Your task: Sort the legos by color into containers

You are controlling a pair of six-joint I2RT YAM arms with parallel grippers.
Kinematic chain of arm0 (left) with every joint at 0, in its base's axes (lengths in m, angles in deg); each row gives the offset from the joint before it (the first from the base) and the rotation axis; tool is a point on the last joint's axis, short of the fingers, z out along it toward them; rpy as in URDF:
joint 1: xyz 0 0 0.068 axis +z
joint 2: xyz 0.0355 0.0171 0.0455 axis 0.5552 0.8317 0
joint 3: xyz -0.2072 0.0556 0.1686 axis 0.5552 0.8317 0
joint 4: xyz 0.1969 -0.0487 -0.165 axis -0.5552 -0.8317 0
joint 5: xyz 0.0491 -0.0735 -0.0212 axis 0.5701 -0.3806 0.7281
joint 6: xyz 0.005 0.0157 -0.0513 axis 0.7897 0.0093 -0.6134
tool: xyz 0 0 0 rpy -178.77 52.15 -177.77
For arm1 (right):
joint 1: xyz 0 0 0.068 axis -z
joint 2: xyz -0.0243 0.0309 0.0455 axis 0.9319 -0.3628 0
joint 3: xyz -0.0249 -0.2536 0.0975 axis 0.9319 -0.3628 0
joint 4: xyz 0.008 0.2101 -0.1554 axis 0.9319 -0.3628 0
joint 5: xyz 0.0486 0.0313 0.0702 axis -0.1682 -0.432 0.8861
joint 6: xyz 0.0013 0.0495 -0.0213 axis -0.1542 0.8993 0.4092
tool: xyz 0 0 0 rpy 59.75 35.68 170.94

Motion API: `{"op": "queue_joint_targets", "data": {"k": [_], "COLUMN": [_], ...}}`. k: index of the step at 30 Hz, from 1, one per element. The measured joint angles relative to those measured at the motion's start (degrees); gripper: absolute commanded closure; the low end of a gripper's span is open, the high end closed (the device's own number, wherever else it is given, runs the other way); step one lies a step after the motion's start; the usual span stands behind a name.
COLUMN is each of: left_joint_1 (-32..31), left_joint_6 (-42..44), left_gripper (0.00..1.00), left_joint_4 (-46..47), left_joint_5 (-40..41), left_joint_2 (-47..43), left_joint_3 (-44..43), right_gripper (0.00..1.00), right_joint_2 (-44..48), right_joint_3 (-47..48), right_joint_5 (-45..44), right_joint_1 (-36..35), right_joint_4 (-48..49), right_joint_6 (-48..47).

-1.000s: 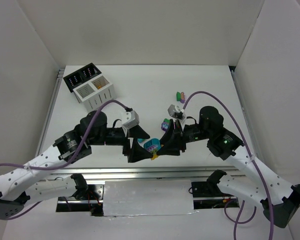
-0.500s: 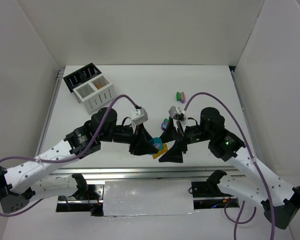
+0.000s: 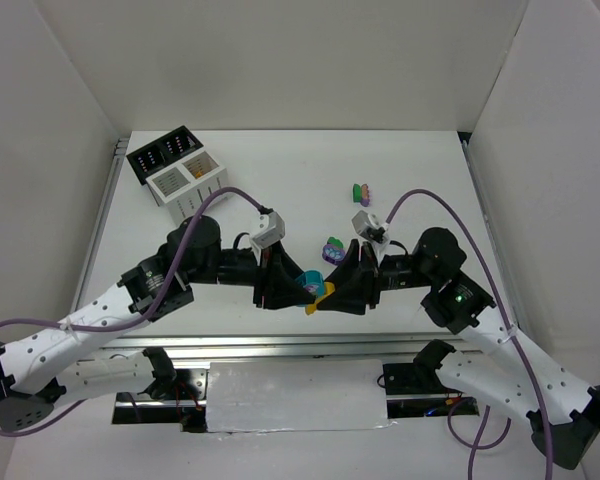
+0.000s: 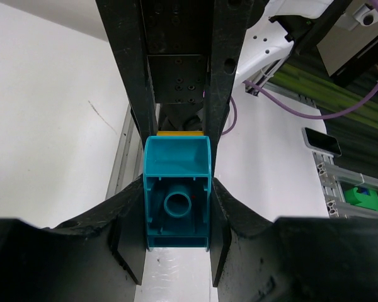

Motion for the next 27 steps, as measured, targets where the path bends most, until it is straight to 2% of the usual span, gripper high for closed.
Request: {"op": "queue_joint_targets", "data": {"k": [3,4,5,11,14,16,20,23,25,26,27], "left_joint_1": [0.13,0.22,0.26,0.63,2.89,6.03,16.83,20.7,22.53,23.26,23.91], "left_joint_6": [-0.5,-0.57,-0.61,-1.73,-2.14,-3.32,-5.03,-5.11,-4.94,-4.92,-5.14], "left_gripper": [1.0,1.0,1.0,1.0,1.0,1.0,1.0,1.0,1.0,1.0,1.0], "left_joint_4": [0.94,1.09,1.18,0.42,-1.49,-2.86,-3.8,-5.01,-8.48,-10.97,-14.12], "left_joint_5": [-0.37,-0.48,-0.55,-0.33,-1.07,-3.02,-3.58,-4.39,-0.28,4.11,11.87], "left_joint_2": [0.13,0.13,0.13,0.13,0.44,1.29,2.97,3.06,3.08,3.08,3.41], "left_joint_3": [0.0,0.0,0.0,-0.2,-1.25,-2.62,-6.47,-8.09,-10.05,-11.28,-13.16], "right_gripper": [0.6,0.67,1.0,1.0,1.0,1.0,1.0,1.0,1.0,1.0,1.0], "right_joint_2": [0.15,0.13,0.11,-0.44,-1.2,-1.95,-2.19,-1.55,-0.9,-0.52,-0.22], "right_joint_3": [-0.02,-0.09,-0.13,-1.4,-1.46,-1.46,-1.68,-1.97,-2.27,-2.51,-2.86], "right_joint_5": [-0.04,-0.02,0.04,1.51,1.36,1.27,3.21,2.51,0.22,-1.81,-4.35], "right_joint_1": [0.0,0.0,0.0,0.31,0.35,0.37,0.04,0.04,0.04,0.04,0.04], "right_joint_4": [1.03,1.46,1.81,4.81,4.57,4.04,0.83,-0.07,-0.46,-0.59,-0.7], "right_joint_6": [1.16,1.51,1.81,2.89,0.7,-1.55,-5.18,-6.54,-6.64,-6.58,-6.36]}}
